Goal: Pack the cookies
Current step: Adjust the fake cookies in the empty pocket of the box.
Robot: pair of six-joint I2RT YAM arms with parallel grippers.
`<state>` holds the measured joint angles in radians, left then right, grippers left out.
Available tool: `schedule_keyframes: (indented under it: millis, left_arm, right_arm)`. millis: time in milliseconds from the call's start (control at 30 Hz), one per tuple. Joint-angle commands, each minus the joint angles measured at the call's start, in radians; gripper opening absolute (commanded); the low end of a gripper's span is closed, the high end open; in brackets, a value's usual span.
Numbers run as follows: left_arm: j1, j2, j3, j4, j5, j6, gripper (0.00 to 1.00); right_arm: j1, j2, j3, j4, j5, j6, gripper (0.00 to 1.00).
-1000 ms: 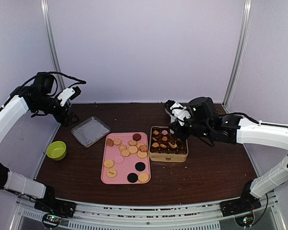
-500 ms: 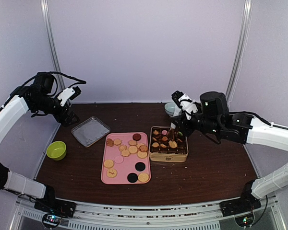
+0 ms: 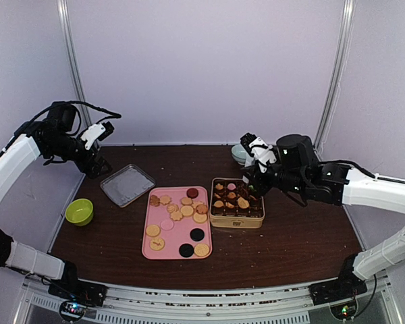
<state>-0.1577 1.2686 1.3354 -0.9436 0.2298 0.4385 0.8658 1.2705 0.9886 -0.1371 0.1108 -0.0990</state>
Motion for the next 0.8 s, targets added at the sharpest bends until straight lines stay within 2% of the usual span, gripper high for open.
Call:
schedule_keyframes:
  millis: [0, 600, 767]
  left_arm:
    - [0.007, -0.008, 0.008, 0.013, 0.017, 0.008, 0.96]
    - [0.005, -0.001, 0.019, 0.009, 0.024, 0.005, 0.96]
    - [0.006, -0.005, 0.019, 0.005, 0.027, 0.006, 0.96]
  right_arm:
    - [-0.008, 0.013, -0.011, 0.045, 0.025, 0.018, 0.22]
    - [-0.025, 0.03, -0.017, 0.036, 0.016, 0.019, 0.19]
    - [-0.032, -0.017, 0.01, 0.039, 0.006, 0.02, 0.18]
